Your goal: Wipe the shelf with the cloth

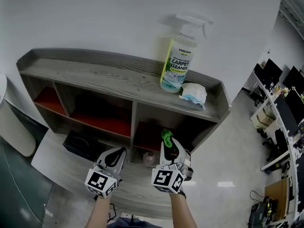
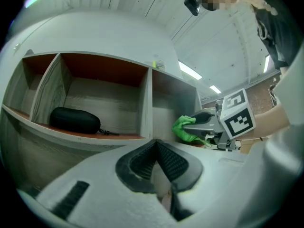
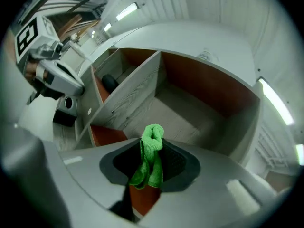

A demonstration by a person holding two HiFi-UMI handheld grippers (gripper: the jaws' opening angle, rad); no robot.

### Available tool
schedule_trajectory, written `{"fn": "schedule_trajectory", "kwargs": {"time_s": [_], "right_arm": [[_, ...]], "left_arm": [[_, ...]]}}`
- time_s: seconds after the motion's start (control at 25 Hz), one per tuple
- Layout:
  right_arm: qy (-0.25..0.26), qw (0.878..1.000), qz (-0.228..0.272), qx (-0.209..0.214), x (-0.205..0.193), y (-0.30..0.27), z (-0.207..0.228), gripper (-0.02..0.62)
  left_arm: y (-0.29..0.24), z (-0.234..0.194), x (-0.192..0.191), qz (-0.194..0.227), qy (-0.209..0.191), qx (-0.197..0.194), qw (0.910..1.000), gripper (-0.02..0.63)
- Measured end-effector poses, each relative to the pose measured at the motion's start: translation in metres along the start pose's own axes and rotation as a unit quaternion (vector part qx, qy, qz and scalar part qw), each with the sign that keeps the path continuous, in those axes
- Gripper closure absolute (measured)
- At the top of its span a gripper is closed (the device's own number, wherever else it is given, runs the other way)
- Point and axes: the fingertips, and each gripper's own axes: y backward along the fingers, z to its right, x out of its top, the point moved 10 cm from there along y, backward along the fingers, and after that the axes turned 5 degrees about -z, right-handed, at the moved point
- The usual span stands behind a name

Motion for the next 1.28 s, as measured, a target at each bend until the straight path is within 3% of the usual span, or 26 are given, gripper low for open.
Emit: {"fn": "schedule_trajectory", "kwargs": {"time_s": [0.16, 0.24, 0.8, 1.12, 1.28], "right_arm": [[0.088, 0.996, -0.035, -0.002, 0.002, -0.016, -0.006, 0.479], [0.106, 0.993, -0.056, -0.005, 0.000, -0.021, -0.008, 0.479], [0.117, 0.988, -0.098, -0.016, -0.008, -0.034, -0.008, 0.479], [0.034, 0.998, -0.045, 0.020, 0.020, -0.045, -0.015, 0.479], [0.051, 0.997, -0.024, 0.043, 0.039, -0.056, -0.034, 0.480]], "left_arm": [[-0.003, -0.007, -0.002, 0.001, 0.005, 0.001, 1.0000, 0.607], [-0.004, -0.010, -0.002, 0.000, 0.006, 0.001, 1.0000, 0.607], [-0.006, -0.021, -0.004, 0.002, 0.009, -0.005, 0.9999, 0.607], [-0.005, -0.027, -0.005, 0.003, 0.009, -0.002, 0.9999, 0.607], [0.000, -0.031, -0.005, 0.001, 0.007, 0.007, 0.9999, 0.607]]}}
